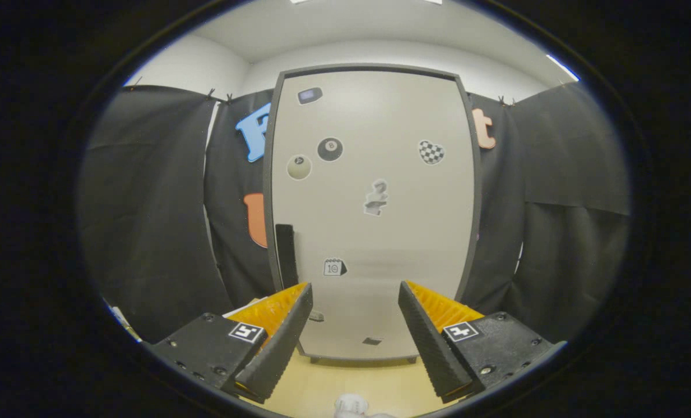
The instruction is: Open the shoe cabinet door, grab the shoes and put them into the shoe cabinet, then close the shoe cabinet door.
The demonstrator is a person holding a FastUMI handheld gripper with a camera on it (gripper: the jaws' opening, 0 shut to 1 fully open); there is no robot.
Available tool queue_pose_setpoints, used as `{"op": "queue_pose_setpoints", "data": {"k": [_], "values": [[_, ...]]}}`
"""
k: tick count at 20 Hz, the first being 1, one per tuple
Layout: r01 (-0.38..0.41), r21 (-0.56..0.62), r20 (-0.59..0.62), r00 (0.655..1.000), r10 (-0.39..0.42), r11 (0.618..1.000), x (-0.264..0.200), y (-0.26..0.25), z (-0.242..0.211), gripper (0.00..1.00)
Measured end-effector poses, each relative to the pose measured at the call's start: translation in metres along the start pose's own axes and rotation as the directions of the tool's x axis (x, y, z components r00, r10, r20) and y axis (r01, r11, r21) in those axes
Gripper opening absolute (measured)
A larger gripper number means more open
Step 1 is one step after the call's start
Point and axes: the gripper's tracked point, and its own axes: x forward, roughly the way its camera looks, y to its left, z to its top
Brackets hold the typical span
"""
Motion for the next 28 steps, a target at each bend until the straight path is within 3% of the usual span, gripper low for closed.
{"op": "queue_pose_setpoints", "data": {"k": [4,13,18,22,25,27,28], "values": [[-0.043,0.013,-0.017,0.999,0.044,0.999,0.013,0.021,-0.005,0.97],[-0.055,0.007,-0.032,0.998,0.055,0.998,0.046,0.044,-0.008,0.97],[-0.052,0.000,-0.037,0.998,0.052,0.999,0.059,0.049,-0.009,0.92],[-0.042,-0.002,-0.055,0.998,0.042,0.999,0.065,0.049,-0.012,0.79],[0.018,0.009,-0.047,0.999,-0.018,1.000,0.067,0.042,-0.012,0.61],[0.030,0.027,-0.044,0.999,-0.029,0.999,0.069,0.042,-0.011,0.41],[0.036,0.024,-0.048,0.998,-0.035,0.999,0.067,0.040,-0.010,0.40]]}}
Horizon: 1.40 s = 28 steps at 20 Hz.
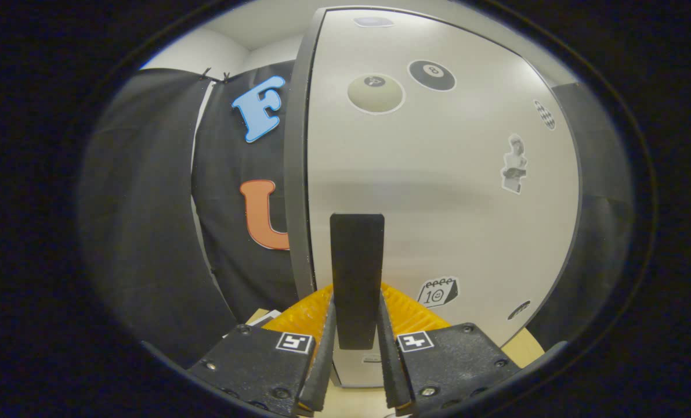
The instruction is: Open the shoe cabinet door, grab the shoes and put them into the shoe cabinet, then close the shoe cabinet door.
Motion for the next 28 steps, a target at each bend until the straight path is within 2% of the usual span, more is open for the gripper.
{"op": "queue_pose_setpoints", "data": {"k": [4,9,28], "values": [[-0.009,0.002,-0.022,1.000,0.009,1.000,-0.004,0.000,-0.004,0.34],[-0.068,0.001,-0.025,0.997,0.068,0.998,-0.022,0.002,-0.006,0.28],[-0.255,0.005,-0.024,0.967,0.255,0.967,-0.115,-0.038,-0.024,0.26]]}}
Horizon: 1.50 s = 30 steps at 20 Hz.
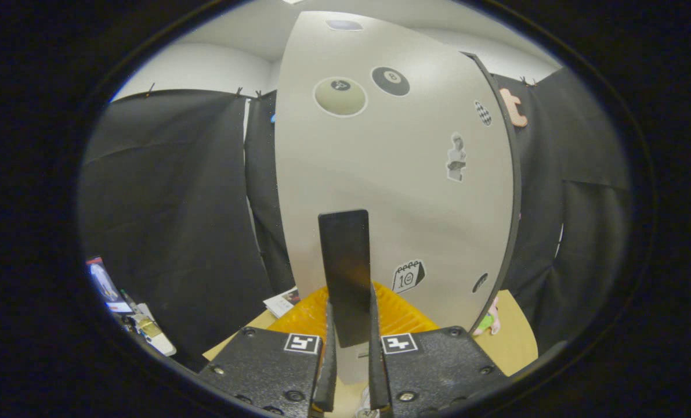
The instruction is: Open the shoe cabinet door, grab the shoes and put them into the shoe cabinet, then close the shoe cabinet door.
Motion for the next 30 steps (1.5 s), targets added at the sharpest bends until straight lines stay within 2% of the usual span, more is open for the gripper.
{"op": "queue_pose_setpoints", "data": {"k": [5,16,18,21,23,30], "values": [[-0.015,-0.003,-0.001,1.000,0.015,1.000,-0.030,-0.017,-0.004,0.25],[0.046,0.002,-0.006,0.999,-0.046,0.999,-0.054,-0.057,-0.006,0.16],[0.076,-0.002,-0.001,0.997,-0.076,0.997,-0.059,-0.066,-0.006,0.13],[0.163,-0.026,0.012,0.987,-0.162,0.986,-0.061,-0.085,-0.003,0.09],[0.204,-0.003,0.010,0.979,-0.204,0.979,-0.062,-0.097,-0.004,0.05],[0.277,-0.004,0.018,0.961,-0.277,0.961,-0.079,-0.137,-0.004,0.04]]}}
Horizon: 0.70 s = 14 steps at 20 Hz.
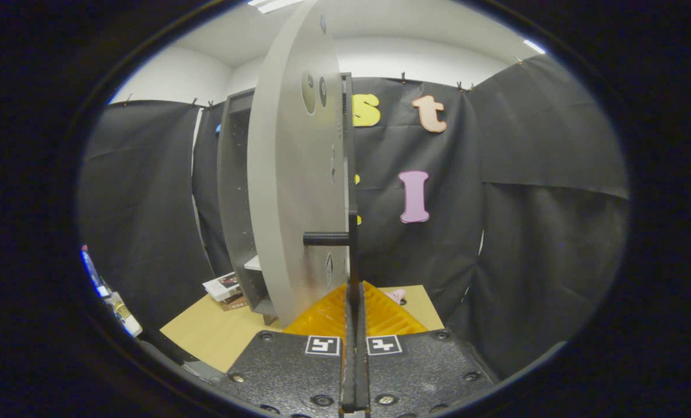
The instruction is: Open the shoe cabinet door, grab the shoes and put them into the shoe cabinet, then close the shoe cabinet door.
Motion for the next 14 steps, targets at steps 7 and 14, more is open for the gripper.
{"op": "queue_pose_setpoints", "data": {"k": [7,14], "values": [[-0.012,0.048,0.009,1.000,0.012,0.999,-0.003,-0.007,-0.008,0.04],[0.143,-0.071,0.048,0.989,-0.140,0.987,-0.044,-0.028,-0.024,0.26]]}}
